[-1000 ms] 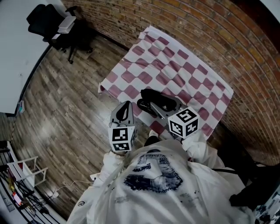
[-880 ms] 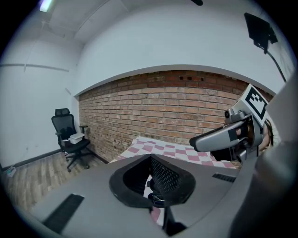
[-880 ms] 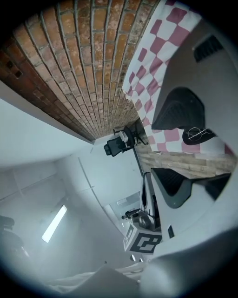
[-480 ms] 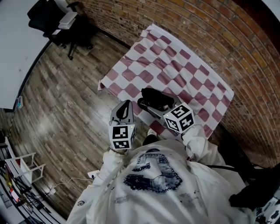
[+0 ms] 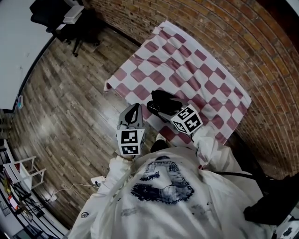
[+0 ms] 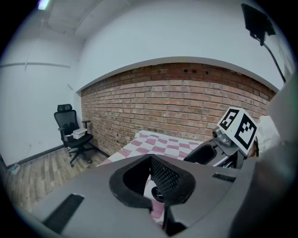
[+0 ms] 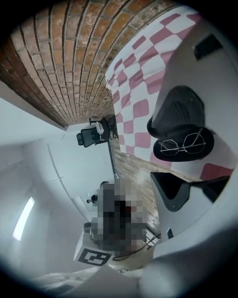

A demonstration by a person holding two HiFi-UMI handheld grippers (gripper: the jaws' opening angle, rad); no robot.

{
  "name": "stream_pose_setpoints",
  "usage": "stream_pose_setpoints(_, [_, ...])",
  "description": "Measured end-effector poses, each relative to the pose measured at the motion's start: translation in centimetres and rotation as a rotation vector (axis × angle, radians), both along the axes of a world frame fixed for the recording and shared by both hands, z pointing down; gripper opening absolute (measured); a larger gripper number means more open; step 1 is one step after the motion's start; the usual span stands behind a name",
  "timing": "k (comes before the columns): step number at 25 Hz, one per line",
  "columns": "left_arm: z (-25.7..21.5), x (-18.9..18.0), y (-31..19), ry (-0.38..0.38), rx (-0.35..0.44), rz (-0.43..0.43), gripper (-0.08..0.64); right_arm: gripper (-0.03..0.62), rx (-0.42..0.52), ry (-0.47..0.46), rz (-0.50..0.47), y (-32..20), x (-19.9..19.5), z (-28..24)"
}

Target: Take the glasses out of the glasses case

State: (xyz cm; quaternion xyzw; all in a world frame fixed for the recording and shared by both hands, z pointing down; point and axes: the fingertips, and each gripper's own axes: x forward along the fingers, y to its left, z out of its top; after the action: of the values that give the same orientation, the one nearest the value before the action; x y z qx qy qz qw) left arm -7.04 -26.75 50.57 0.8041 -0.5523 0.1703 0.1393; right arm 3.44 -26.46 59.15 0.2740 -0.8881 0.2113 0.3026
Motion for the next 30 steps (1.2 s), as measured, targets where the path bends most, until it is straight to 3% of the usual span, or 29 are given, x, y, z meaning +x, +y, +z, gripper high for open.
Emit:
stream_pose_setpoints(11, [1.0,-0.6,-0.2,-0.004,-0.018,-0.036,0.009,0.304,0.002,0.098,-0.102,0.3,-0.7,4.7])
stream_pose_setpoints(30, [1.9,-1.4,-0.2,-0.018,-0.051,-0.078,0.009,0.173,-0.017,0.269,-0.217,0.9,-1.5,9.7])
